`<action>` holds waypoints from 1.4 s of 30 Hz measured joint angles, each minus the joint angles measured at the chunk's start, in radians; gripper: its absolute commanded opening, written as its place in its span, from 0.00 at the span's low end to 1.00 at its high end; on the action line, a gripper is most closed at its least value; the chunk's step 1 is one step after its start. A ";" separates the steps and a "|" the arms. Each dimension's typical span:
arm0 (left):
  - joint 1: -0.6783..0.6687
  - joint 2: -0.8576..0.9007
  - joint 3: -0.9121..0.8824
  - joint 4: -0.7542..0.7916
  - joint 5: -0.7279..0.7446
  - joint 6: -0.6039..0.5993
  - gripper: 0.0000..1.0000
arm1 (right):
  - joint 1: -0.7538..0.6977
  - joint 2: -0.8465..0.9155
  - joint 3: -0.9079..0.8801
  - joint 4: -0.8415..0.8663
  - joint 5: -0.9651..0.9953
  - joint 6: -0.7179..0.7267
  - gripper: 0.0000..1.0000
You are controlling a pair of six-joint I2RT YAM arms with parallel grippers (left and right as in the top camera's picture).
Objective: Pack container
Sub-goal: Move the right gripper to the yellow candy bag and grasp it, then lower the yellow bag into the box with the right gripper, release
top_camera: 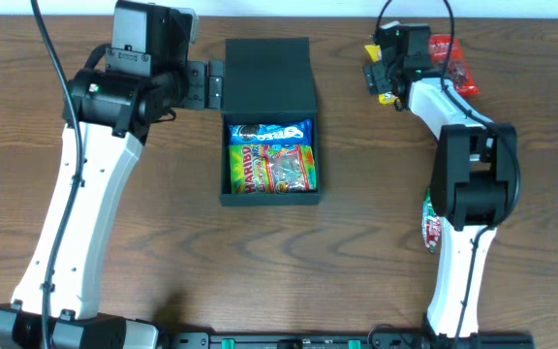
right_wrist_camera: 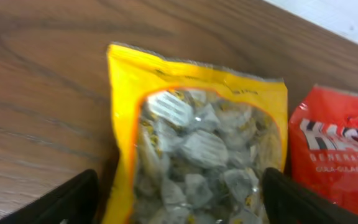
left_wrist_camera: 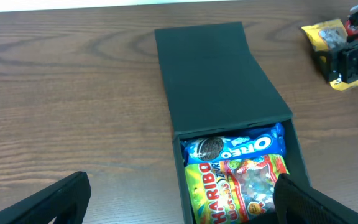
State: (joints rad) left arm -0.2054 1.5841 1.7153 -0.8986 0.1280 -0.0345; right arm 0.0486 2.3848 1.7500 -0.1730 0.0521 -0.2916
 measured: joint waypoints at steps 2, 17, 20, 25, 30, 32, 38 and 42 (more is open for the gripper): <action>0.000 0.000 0.000 0.001 0.000 -0.003 0.95 | -0.007 0.000 0.005 -0.002 -0.009 0.009 0.71; 0.000 0.000 0.000 -0.014 0.000 -0.007 0.95 | -0.008 -0.006 0.058 -0.111 -0.050 0.117 0.01; 0.000 0.000 0.000 -0.016 -0.001 0.010 0.95 | -0.003 -0.017 0.076 -0.166 -0.068 0.131 0.01; 0.000 0.000 0.000 -0.016 -0.002 0.021 0.95 | 0.041 -0.083 0.087 -0.293 -0.114 0.136 0.01; 0.000 0.000 0.000 -0.003 -0.027 0.035 0.95 | 0.116 -0.265 0.088 -0.443 -0.288 0.039 0.01; 0.003 -0.003 0.000 0.022 -0.040 0.036 0.95 | 0.160 -0.362 0.100 -0.540 -0.373 -0.021 0.01; 0.054 -0.109 0.000 0.086 -0.061 0.037 0.95 | 0.335 -0.461 0.122 -0.870 -0.500 -0.219 0.01; 0.100 -0.232 0.001 0.093 -0.066 0.039 0.95 | 0.435 -0.441 0.053 -0.885 -0.509 -0.292 0.01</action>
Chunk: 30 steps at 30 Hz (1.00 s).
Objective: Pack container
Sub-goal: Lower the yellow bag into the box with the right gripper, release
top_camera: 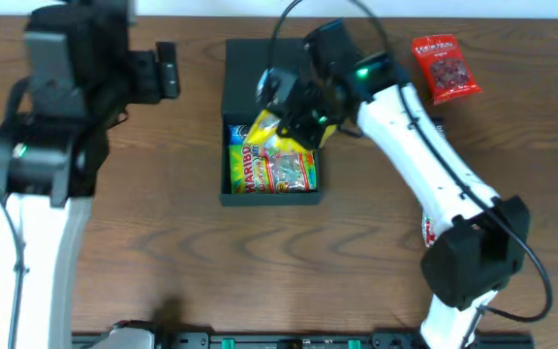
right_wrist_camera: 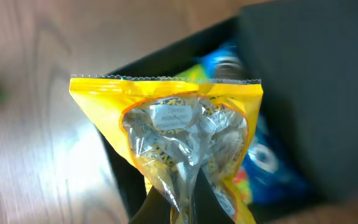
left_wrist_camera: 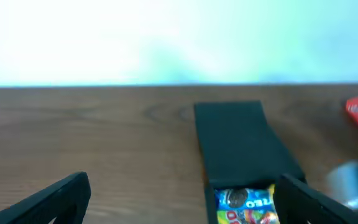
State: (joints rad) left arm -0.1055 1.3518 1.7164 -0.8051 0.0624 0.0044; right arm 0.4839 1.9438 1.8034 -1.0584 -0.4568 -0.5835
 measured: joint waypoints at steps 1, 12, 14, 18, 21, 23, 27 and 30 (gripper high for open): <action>0.005 -0.031 0.000 -0.002 -0.002 0.000 0.95 | 0.020 0.000 -0.028 0.017 0.000 -0.012 0.01; 0.006 -0.068 0.001 -0.055 -0.003 0.001 0.95 | 0.087 0.002 -0.243 0.334 0.001 -0.016 0.01; 0.006 -0.068 0.001 -0.057 -0.002 0.001 0.95 | 0.102 0.002 -0.274 0.401 0.001 -0.008 0.01; 0.006 -0.068 0.001 -0.058 -0.002 0.001 0.95 | 0.122 0.002 -0.334 0.496 0.000 -0.002 0.01; 0.006 -0.068 0.001 -0.058 -0.002 0.001 0.95 | 0.128 0.002 -0.379 0.541 0.000 0.004 0.50; 0.006 -0.068 0.001 -0.058 -0.002 0.002 0.95 | 0.129 0.002 -0.399 0.554 0.000 0.016 0.97; 0.006 -0.068 0.001 -0.058 -0.002 0.007 0.95 | 0.129 0.002 -0.374 0.578 0.000 0.087 0.97; 0.006 -0.068 0.001 -0.058 -0.002 0.013 0.95 | 0.124 -0.027 -0.322 0.581 0.000 0.126 0.20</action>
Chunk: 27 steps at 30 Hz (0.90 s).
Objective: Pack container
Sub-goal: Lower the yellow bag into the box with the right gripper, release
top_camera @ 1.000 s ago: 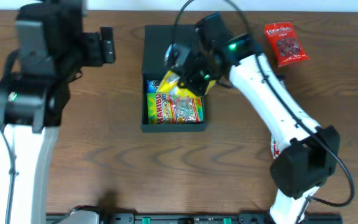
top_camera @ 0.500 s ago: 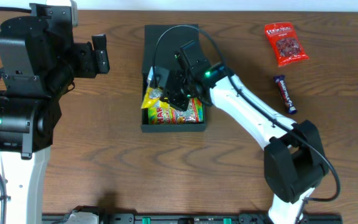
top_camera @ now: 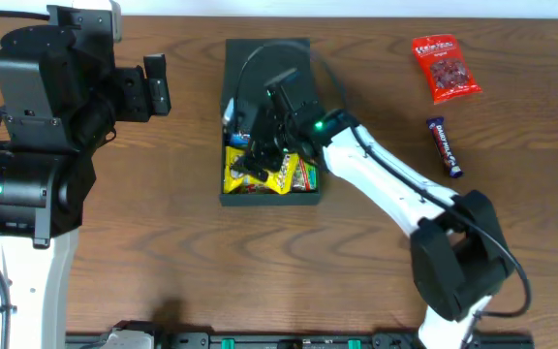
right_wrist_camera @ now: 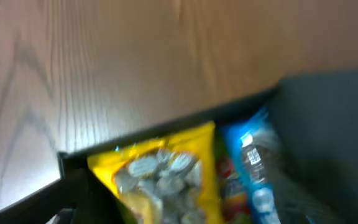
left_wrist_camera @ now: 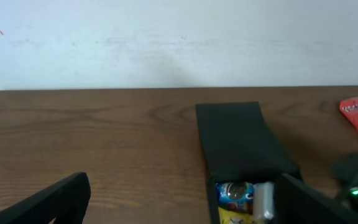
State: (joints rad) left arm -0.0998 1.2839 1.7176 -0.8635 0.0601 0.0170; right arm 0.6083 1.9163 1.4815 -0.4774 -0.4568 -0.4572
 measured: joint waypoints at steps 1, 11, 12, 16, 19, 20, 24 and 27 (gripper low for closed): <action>0.000 0.000 0.000 0.000 0.000 0.003 0.95 | -0.002 -0.027 0.016 -0.005 -0.001 0.007 0.01; 0.000 0.000 0.000 0.000 0.000 0.011 0.95 | -0.023 0.026 0.039 -0.215 -0.012 0.015 0.01; 0.000 0.000 0.000 0.000 0.000 0.011 0.95 | -0.023 0.049 0.036 -0.218 -0.012 0.015 0.01; 0.000 0.000 0.000 0.000 0.000 0.014 0.95 | -0.023 0.109 0.028 -0.219 -0.011 0.015 0.01; 0.000 0.000 0.000 0.000 0.000 0.014 0.95 | -0.023 0.122 0.028 -0.218 -0.013 0.015 0.01; 0.000 0.000 0.000 0.000 0.000 0.014 0.95 | -0.023 0.124 0.028 -0.218 -0.014 0.014 0.02; 0.000 0.000 0.000 0.000 0.000 0.014 0.95 | -0.023 0.148 0.028 -0.217 -0.021 0.012 0.01; 0.000 0.000 0.000 0.000 0.000 0.014 0.95 | -0.023 0.180 0.029 -0.218 -0.035 0.011 0.01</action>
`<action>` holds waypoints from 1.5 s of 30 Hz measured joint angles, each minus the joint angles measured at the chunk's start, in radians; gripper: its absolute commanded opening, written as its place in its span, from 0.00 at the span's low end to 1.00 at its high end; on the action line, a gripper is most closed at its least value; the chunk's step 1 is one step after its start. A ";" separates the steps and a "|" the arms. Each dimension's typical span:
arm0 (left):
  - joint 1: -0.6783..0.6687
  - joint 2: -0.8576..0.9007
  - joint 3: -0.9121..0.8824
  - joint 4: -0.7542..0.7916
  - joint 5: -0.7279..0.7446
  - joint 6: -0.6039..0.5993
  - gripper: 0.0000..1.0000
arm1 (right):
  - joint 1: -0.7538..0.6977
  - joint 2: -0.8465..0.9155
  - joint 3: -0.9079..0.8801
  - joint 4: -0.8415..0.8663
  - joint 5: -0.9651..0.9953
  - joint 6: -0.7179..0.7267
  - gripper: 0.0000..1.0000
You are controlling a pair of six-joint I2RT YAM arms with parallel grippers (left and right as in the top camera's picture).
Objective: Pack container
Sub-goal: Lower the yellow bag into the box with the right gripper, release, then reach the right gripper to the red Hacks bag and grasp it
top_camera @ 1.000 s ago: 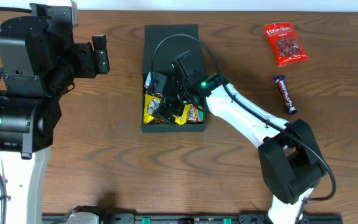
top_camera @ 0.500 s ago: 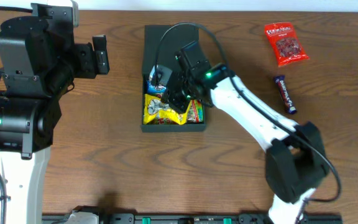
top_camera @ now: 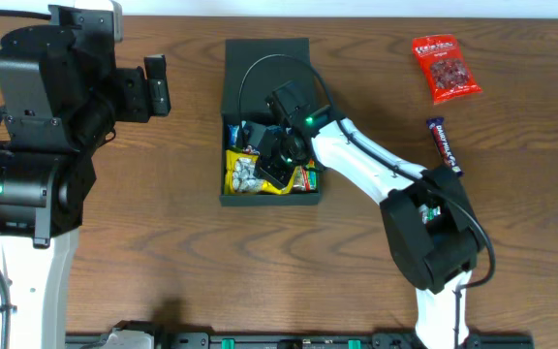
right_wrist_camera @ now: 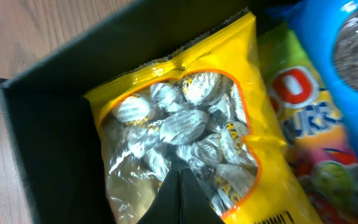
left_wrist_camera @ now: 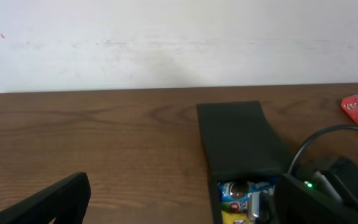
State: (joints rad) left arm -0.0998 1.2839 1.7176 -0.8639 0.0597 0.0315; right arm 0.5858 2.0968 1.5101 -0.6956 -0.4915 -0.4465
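The black box (top_camera: 269, 200) stands open at the table's middle, its lid (top_camera: 267, 70) folded back. Inside lie a blue Oreo pack (right_wrist_camera: 347, 56), a Haribo bag (right_wrist_camera: 303, 124) and, on top at the left, a yellow bag of wrapped candies (right_wrist_camera: 179, 118) (top_camera: 243, 173). My right gripper (right_wrist_camera: 179, 169) (top_camera: 267, 167) is down in the box, fingers shut together, tips resting on the yellow bag; nothing shows between them. Raised left of the box, my left gripper (top_camera: 156, 85) (left_wrist_camera: 179, 202) stands wide open and empty.
A red snack bag (top_camera: 444, 55) lies at the back right. A dark chocolate bar (top_camera: 444, 145) lies right of the box, by the right arm. A white wall rises behind the table's far edge.
My right gripper was open over the yellow bag lying in the box; now its fingers are shut and sit on the bag. The left arm has not moved.
My right gripper stood open around the yellow bag at the back right, the left one beside the box lid. Then the right held the bag over the box while the left had risen. Then the bag lay in the box, released; now shut fingers rest on it.
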 measured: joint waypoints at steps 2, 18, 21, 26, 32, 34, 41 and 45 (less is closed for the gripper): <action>0.000 0.000 0.000 0.000 0.000 0.000 0.95 | 0.000 0.010 0.002 0.000 -0.008 -0.001 0.01; 0.000 0.000 0.000 -0.001 0.000 0.012 0.95 | -0.170 -0.167 0.275 0.014 0.089 0.000 0.01; 0.000 0.006 0.000 -0.001 0.009 0.026 0.95 | -0.346 -0.251 0.307 0.055 0.179 0.006 0.02; 0.000 0.072 0.000 0.013 0.074 0.048 0.95 | -0.566 -0.206 0.306 0.092 0.237 0.024 0.08; -0.002 0.244 0.000 0.069 0.175 0.051 0.95 | -0.718 -0.076 0.298 0.207 0.259 0.067 0.56; -0.010 0.324 0.000 0.095 0.193 0.043 0.95 | -0.756 -0.009 0.295 0.304 0.262 0.100 0.80; -0.055 0.469 0.000 0.132 0.207 -0.048 0.95 | -0.793 0.192 0.294 0.543 0.314 0.238 0.99; -0.055 0.473 0.000 0.140 0.207 -0.085 0.95 | -0.793 0.257 0.294 0.565 0.322 0.258 0.99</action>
State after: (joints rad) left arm -0.1543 1.7573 1.7176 -0.7238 0.2668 -0.0536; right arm -0.2073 2.3539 1.8042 -0.1307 -0.1696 -0.1886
